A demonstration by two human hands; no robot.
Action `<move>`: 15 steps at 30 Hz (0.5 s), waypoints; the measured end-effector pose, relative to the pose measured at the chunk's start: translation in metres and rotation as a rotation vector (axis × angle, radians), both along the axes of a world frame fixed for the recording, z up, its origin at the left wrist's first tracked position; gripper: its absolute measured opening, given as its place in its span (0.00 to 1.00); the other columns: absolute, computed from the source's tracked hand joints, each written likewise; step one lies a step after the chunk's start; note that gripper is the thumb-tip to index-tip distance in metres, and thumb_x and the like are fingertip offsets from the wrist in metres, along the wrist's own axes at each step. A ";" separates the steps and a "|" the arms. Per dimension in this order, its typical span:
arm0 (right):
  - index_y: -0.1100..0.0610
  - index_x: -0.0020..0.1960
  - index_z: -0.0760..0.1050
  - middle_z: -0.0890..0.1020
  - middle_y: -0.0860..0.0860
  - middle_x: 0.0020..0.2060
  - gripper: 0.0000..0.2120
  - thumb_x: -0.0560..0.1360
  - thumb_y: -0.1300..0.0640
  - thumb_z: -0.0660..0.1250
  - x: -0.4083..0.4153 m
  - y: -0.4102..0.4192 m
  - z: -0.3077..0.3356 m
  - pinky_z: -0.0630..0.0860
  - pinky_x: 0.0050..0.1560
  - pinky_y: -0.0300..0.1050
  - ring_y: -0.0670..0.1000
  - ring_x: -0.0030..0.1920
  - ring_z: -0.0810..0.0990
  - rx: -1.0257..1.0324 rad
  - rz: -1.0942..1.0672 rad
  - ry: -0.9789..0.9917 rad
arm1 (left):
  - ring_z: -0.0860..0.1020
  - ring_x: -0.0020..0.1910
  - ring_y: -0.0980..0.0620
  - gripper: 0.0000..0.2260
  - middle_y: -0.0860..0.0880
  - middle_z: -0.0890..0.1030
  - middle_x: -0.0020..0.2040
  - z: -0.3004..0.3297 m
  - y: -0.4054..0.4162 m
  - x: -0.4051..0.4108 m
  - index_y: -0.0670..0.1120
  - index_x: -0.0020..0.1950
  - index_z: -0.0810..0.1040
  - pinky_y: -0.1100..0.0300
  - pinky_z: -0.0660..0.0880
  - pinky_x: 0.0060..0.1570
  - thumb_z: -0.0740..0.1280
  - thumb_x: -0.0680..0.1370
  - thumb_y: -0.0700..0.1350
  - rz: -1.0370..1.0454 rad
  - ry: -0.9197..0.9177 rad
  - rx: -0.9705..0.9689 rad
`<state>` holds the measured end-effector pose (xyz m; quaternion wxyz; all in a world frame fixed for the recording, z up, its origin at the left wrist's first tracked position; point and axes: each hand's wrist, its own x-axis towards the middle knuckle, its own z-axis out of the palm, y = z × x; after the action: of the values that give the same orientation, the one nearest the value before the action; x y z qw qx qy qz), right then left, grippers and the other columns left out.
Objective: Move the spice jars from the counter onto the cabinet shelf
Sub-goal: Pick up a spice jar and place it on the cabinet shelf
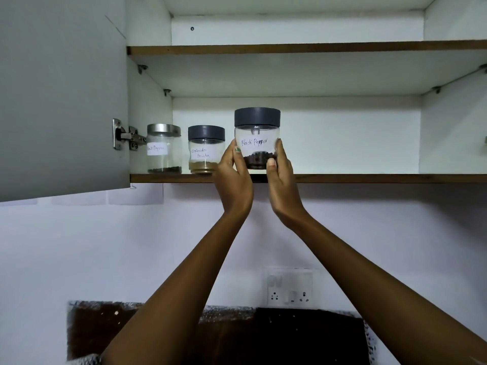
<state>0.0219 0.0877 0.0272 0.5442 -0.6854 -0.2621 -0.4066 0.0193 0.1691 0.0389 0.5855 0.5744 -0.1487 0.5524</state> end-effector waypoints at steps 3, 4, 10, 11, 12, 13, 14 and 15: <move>0.55 0.77 0.49 0.61 0.53 0.74 0.23 0.83 0.55 0.49 0.017 -0.001 -0.002 0.54 0.61 0.25 0.47 0.72 0.59 -0.080 -0.088 -0.009 | 0.75 0.63 0.55 0.16 0.45 0.77 0.65 -0.010 0.011 0.017 0.40 0.69 0.71 0.72 0.67 0.60 0.56 0.82 0.40 0.032 0.035 0.097; 0.55 0.77 0.49 0.61 0.54 0.74 0.23 0.83 0.55 0.49 0.020 -0.001 -0.004 0.54 0.62 0.26 0.47 0.73 0.60 -0.104 -0.108 -0.005 | 0.76 0.57 0.59 0.16 0.45 0.78 0.63 -0.013 0.014 0.020 0.40 0.69 0.70 0.74 0.67 0.57 0.56 0.82 0.40 0.038 0.048 0.115; 0.55 0.76 0.51 0.69 0.53 0.69 0.23 0.83 0.54 0.49 0.042 0.005 -0.004 0.54 0.70 0.47 0.50 0.70 0.65 -0.208 -0.324 -0.052 | 0.78 0.47 0.42 0.20 0.44 0.81 0.42 -0.015 0.026 0.038 0.45 0.73 0.65 0.45 0.72 0.62 0.55 0.81 0.39 0.014 0.124 0.224; 0.55 0.76 0.51 0.70 0.53 0.68 0.23 0.83 0.54 0.48 0.046 0.006 -0.004 0.52 0.68 0.44 0.49 0.69 0.66 -0.217 -0.364 -0.052 | 0.77 0.53 0.39 0.20 0.41 0.82 0.50 -0.014 0.028 0.042 0.45 0.74 0.64 0.49 0.74 0.59 0.54 0.81 0.40 0.011 0.132 0.254; 0.54 0.76 0.52 0.71 0.52 0.67 0.23 0.83 0.53 0.48 0.049 0.006 -0.003 0.51 0.65 0.41 0.49 0.68 0.66 -0.221 -0.393 -0.049 | 0.77 0.55 0.41 0.20 0.41 0.80 0.57 -0.013 0.028 0.044 0.44 0.74 0.63 0.54 0.74 0.56 0.54 0.81 0.41 0.013 0.135 0.285; 0.54 0.76 0.52 0.72 0.52 0.66 0.23 0.83 0.53 0.48 0.051 0.007 -0.003 0.51 0.63 0.40 0.49 0.67 0.66 -0.221 -0.416 -0.046 | 0.76 0.56 0.45 0.21 0.42 0.78 0.61 -0.012 0.028 0.046 0.43 0.75 0.62 0.57 0.73 0.55 0.55 0.81 0.41 0.022 0.134 0.320; 0.54 0.76 0.52 0.73 0.52 0.64 0.23 0.83 0.52 0.48 0.053 0.008 -0.003 0.51 0.62 0.40 0.49 0.66 0.67 -0.225 -0.440 -0.046 | 0.74 0.58 0.48 0.21 0.42 0.76 0.64 -0.012 0.027 0.047 0.43 0.75 0.61 0.57 0.72 0.58 0.55 0.82 0.41 0.041 0.130 0.349; 0.54 0.76 0.52 0.73 0.52 0.63 0.23 0.83 0.52 0.48 0.055 0.008 -0.003 0.51 0.62 0.41 0.49 0.65 0.68 -0.233 -0.467 -0.049 | 0.72 0.61 0.49 0.21 0.42 0.73 0.66 -0.012 0.027 0.049 0.43 0.75 0.60 0.55 0.70 0.62 0.55 0.82 0.41 0.070 0.129 0.369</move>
<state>0.0766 0.0958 0.0244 0.3466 -0.7753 -0.1550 -0.5047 0.0685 0.1956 0.0268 0.4588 0.7112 -0.1895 0.4978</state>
